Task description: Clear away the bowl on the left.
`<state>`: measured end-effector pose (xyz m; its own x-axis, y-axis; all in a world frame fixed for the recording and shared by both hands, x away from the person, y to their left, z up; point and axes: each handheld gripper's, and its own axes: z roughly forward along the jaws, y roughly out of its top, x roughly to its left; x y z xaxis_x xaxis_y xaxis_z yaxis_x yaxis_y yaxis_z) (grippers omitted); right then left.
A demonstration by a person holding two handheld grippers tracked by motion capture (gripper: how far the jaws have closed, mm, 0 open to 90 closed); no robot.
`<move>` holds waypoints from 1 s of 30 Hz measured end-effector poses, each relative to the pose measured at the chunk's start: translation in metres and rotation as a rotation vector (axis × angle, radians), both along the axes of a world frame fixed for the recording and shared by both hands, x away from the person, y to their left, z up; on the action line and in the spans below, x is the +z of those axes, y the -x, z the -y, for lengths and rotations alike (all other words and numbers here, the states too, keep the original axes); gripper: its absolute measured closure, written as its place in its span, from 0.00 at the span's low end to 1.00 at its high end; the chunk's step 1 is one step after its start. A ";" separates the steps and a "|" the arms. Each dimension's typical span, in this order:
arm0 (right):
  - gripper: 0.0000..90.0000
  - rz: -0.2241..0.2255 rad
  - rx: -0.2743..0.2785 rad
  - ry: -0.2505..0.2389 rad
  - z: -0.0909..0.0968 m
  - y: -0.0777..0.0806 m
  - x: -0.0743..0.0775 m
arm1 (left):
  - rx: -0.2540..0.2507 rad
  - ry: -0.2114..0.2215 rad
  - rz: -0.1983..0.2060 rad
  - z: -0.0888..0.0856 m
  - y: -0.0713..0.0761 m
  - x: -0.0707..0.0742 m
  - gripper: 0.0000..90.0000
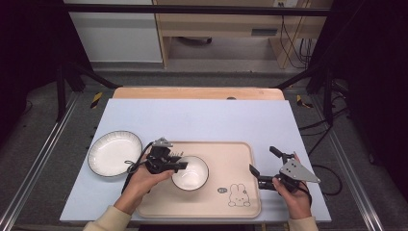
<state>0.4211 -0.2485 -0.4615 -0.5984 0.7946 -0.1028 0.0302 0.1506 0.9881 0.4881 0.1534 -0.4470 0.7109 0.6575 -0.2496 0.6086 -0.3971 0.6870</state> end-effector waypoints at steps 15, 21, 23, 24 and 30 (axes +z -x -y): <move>0.05 -0.002 0.000 0.000 0.000 0.000 0.000 | 0.004 0.019 0.071 -0.002 0.002 0.012 0.32; 0.05 -0.002 0.001 0.000 0.000 0.000 0.000 | -0.008 0.043 0.119 -0.001 0.004 0.018 0.21; 0.05 -0.001 0.000 -0.002 0.000 0.000 0.000 | -0.015 0.056 0.135 -0.001 0.005 0.019 0.15; 0.05 -0.001 0.000 -0.002 0.000 0.000 0.000 | -0.021 0.058 0.147 -0.001 0.005 0.020 0.13; 0.05 -0.001 0.000 -0.002 0.000 0.000 0.000 | -0.041 0.086 0.209 0.000 0.007 0.024 0.11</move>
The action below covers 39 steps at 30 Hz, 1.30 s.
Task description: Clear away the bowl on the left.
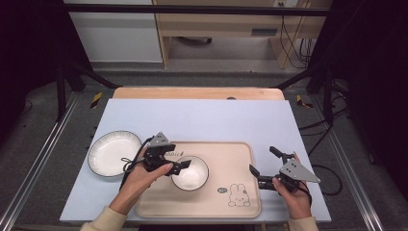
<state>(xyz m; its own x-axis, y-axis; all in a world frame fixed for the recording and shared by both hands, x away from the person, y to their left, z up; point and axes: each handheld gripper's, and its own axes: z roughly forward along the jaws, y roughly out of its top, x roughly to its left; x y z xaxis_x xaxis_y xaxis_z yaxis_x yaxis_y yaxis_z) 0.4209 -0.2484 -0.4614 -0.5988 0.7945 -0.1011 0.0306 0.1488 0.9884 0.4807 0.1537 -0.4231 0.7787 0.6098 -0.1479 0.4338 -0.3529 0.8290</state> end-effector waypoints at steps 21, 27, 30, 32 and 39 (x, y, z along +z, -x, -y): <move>0.05 0.002 -0.003 -0.001 0.001 0.001 0.000 | -0.041 0.101 0.189 -0.024 0.008 0.009 0.11; 0.05 0.006 -0.003 -0.003 0.001 0.001 0.000 | -0.031 0.113 0.203 -0.031 0.008 0.008 0.11; 0.05 0.005 -0.004 -0.004 0.001 0.001 0.000 | -0.027 0.119 0.211 -0.035 0.009 0.008 0.11; 0.05 0.003 -0.004 -0.005 0.001 0.001 0.000 | -0.022 0.120 0.220 -0.038 0.010 0.008 0.11; 0.05 0.004 -0.007 -0.006 0.002 0.001 0.000 | -0.013 0.130 0.238 -0.051 0.013 0.008 0.11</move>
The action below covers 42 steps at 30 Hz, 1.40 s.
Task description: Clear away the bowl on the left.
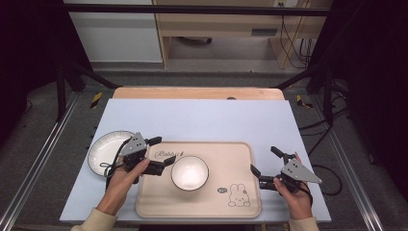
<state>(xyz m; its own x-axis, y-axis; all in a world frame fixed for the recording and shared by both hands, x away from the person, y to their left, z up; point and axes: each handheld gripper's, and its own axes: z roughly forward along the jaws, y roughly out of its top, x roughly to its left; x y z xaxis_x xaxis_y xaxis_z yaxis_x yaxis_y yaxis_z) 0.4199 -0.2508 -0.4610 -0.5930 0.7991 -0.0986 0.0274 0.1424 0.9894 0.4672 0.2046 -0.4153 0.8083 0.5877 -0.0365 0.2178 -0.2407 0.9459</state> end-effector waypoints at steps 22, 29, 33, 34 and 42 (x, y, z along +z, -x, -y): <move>0.05 0.001 -0.003 -0.005 0.001 0.000 0.000 | 0.029 0.027 0.016 -0.026 0.006 -0.006 0.11; 0.05 0.000 -0.004 -0.004 0.001 0.000 0.000 | 0.039 0.027 0.033 -0.039 0.008 -0.007 0.11; 0.05 0.000 -0.005 -0.005 0.002 0.000 0.000 | 0.047 0.034 0.041 -0.044 0.010 -0.007 0.11; 0.05 0.000 -0.005 -0.005 0.002 0.000 0.000 | 0.051 0.032 0.048 -0.047 0.012 -0.007 0.11; 0.05 -0.001 -0.005 -0.005 0.002 0.000 0.000 | 0.061 0.039 0.050 -0.058 0.016 -0.010 0.11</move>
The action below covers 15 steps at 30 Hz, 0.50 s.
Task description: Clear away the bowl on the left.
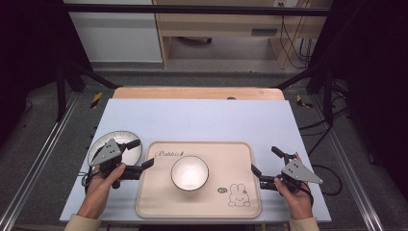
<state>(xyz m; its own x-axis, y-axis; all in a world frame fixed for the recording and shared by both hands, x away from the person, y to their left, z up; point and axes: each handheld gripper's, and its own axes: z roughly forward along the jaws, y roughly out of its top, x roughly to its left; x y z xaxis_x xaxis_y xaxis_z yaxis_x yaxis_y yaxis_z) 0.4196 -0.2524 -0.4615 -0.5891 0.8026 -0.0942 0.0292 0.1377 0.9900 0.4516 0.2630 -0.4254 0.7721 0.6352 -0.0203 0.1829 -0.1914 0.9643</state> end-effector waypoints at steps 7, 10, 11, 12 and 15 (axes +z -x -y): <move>0.05 -0.001 -0.001 0.002 0.000 0.000 0.000 | 0.010 0.001 -0.002 -0.007 0.008 -0.009 0.11; 0.05 -0.001 -0.001 0.003 0.000 0.000 0.000 | 0.020 0.003 -0.001 -0.010 0.010 -0.010 0.11; 0.05 -0.001 -0.001 0.003 0.000 0.000 0.000 | 0.032 0.008 0.004 -0.013 0.011 -0.011 0.11; 0.05 -0.001 -0.001 0.003 0.000 0.000 0.000 | 0.032 0.008 0.004 -0.013 0.011 -0.011 0.11; 0.05 0.001 0.000 0.003 0.000 0.000 0.000 | 0.050 0.018 0.009 -0.018 0.010 -0.013 0.11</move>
<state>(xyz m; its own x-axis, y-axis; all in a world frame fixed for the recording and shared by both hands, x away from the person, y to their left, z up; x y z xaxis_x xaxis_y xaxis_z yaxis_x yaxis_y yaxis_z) 0.4195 -0.2526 -0.4616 -0.5893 0.8021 -0.0971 0.0282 0.1405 0.9897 0.4411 0.2813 -0.4379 0.7395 0.6727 -0.0248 0.1827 -0.1652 0.9692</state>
